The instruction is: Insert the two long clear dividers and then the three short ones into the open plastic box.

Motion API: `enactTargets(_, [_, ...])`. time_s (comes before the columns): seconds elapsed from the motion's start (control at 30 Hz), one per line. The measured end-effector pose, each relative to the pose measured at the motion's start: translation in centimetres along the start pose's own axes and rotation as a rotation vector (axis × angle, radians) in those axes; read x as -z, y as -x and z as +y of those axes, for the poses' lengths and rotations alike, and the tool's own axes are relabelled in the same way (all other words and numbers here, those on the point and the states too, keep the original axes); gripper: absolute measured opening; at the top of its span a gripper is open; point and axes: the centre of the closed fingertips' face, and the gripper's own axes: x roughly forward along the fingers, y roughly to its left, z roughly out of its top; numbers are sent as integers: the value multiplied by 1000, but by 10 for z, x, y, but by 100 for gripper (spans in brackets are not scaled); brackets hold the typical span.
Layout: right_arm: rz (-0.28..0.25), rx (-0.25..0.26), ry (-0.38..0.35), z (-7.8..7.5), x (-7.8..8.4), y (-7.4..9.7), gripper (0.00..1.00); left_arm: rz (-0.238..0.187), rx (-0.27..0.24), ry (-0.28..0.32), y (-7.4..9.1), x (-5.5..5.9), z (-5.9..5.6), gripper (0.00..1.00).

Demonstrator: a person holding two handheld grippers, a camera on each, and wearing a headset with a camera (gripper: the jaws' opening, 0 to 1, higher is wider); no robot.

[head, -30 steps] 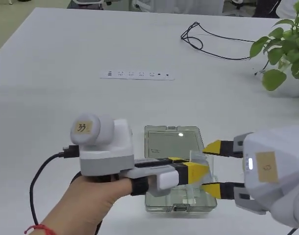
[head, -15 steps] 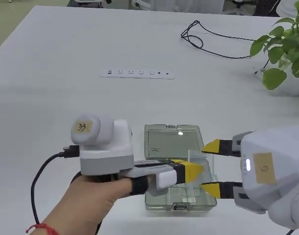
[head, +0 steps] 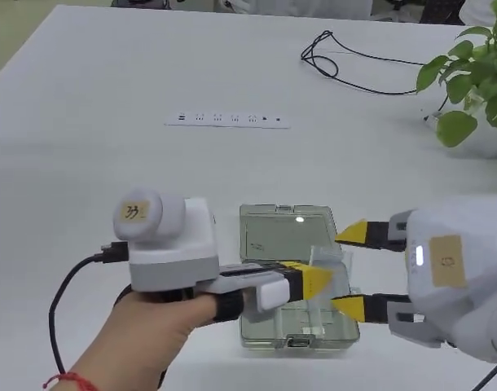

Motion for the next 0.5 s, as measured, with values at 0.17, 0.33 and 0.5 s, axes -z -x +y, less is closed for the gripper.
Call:
enactTargets(0.17, [-67, -72, -99, -2, -2, 7, 33, 22, 50, -221, 4, 4, -10, 0])
enactTargets(0.33, [-125, -187, -152, 3, -6, 14, 27, 55, 97, -361, 8, 12, -17, 0])
enactTargets(0.5, [-183, -292, -208, 9, -15, 20, 22, 56, 125, -443, 12, 13, -23, 0])
